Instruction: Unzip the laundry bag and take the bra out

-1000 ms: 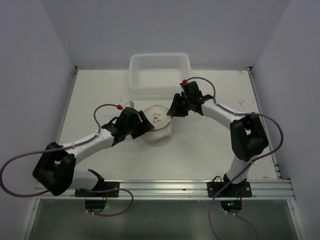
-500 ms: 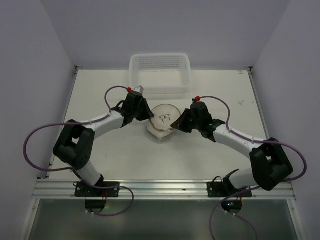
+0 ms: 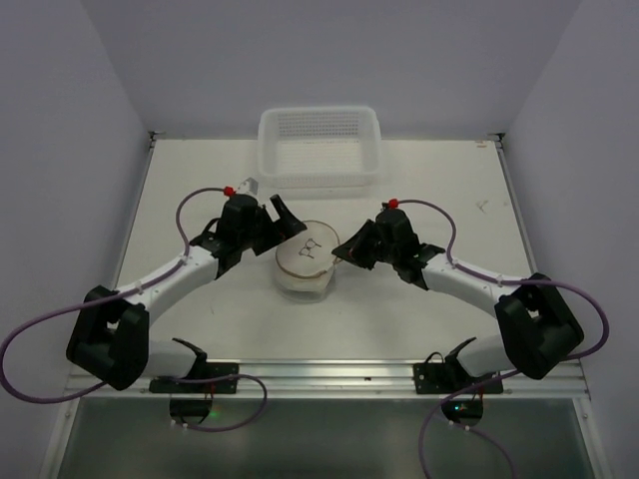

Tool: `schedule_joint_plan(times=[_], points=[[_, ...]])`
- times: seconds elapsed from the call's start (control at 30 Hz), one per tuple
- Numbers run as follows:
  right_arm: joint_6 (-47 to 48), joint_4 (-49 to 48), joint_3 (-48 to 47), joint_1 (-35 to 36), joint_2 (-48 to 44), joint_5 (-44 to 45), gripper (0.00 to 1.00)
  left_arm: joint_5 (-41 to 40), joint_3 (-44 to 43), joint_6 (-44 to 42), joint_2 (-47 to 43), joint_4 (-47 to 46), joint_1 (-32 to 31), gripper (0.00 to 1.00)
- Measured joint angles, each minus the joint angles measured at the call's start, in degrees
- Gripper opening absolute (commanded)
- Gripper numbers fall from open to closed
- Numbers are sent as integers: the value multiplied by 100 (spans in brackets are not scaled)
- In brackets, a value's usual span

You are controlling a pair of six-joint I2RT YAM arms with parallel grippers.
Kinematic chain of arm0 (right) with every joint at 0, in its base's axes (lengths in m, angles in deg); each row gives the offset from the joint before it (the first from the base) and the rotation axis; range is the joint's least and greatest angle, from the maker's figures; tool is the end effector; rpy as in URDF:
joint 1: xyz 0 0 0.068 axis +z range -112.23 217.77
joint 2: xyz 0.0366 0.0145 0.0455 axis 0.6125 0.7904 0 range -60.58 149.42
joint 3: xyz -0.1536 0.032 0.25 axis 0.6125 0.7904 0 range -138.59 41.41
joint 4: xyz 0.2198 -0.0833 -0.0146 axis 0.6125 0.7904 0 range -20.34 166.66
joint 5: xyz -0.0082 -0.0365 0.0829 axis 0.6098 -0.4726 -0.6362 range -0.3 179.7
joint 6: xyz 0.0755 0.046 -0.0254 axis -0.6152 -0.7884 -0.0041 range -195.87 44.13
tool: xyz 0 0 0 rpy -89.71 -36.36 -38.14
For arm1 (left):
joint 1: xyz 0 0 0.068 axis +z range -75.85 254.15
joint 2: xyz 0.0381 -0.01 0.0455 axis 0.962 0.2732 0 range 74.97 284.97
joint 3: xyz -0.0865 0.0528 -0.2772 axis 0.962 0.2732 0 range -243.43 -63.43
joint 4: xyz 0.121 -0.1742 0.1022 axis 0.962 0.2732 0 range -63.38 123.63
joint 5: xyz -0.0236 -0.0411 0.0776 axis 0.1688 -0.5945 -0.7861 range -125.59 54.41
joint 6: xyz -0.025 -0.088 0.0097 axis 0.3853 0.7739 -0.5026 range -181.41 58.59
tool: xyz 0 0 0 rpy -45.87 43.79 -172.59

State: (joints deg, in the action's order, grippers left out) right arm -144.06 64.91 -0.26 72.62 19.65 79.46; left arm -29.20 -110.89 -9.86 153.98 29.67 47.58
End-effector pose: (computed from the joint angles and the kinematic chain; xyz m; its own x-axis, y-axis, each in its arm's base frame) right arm 0.2440 0.1878 0.2215 -0.8042 0.5533 -0.2169 0.1699 0.5639 0.8082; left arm 0.2733 -0.1469 0.2443 -0.7280 -0.5062 -0.4624 -0.0703 0.7260 -0.6841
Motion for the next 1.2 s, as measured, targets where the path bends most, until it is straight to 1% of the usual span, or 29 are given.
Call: schedule_joint_plan(times=[0.1,0.2,0.27,0.37,0.47,0.6,0.77,0.9,1.03,1.1,1.2], points=[[-83,-92,79,7,39,0,0,-59,463,409,-450,175,-15,96],[-136,-125,120,24,39,7,0,-227,739,715,-852,601,-48,97],[-164,-157,120,42,39,17,0,-409,807,828,-1156,903,-57,100],[-197,-216,120,44,39,28,0,-820,817,964,-1655,1316,-59,100],[-256,-234,120,46,37,81,0,-970,817,1049,-1919,1528,-57,100],[-481,-254,168,48,-66,389,0,-772,916,1202,-1873,1486,-66,98],[-960,-212,385,-44,-664,1108,0,-531,925,1300,-1552,1377,-251,97],[-1047,-212,352,-197,-942,1526,0,-424,756,1296,-1335,1287,-315,96],[-1209,-302,358,-223,-828,1519,0,-225,673,1333,-1180,918,-326,94],[-1335,-442,468,-219,-741,1484,0,-118,671,1399,-1051,706,-356,92],[-1445,-564,643,-219,-623,1401,0,9,662,1515,-796,415,-481,91]])
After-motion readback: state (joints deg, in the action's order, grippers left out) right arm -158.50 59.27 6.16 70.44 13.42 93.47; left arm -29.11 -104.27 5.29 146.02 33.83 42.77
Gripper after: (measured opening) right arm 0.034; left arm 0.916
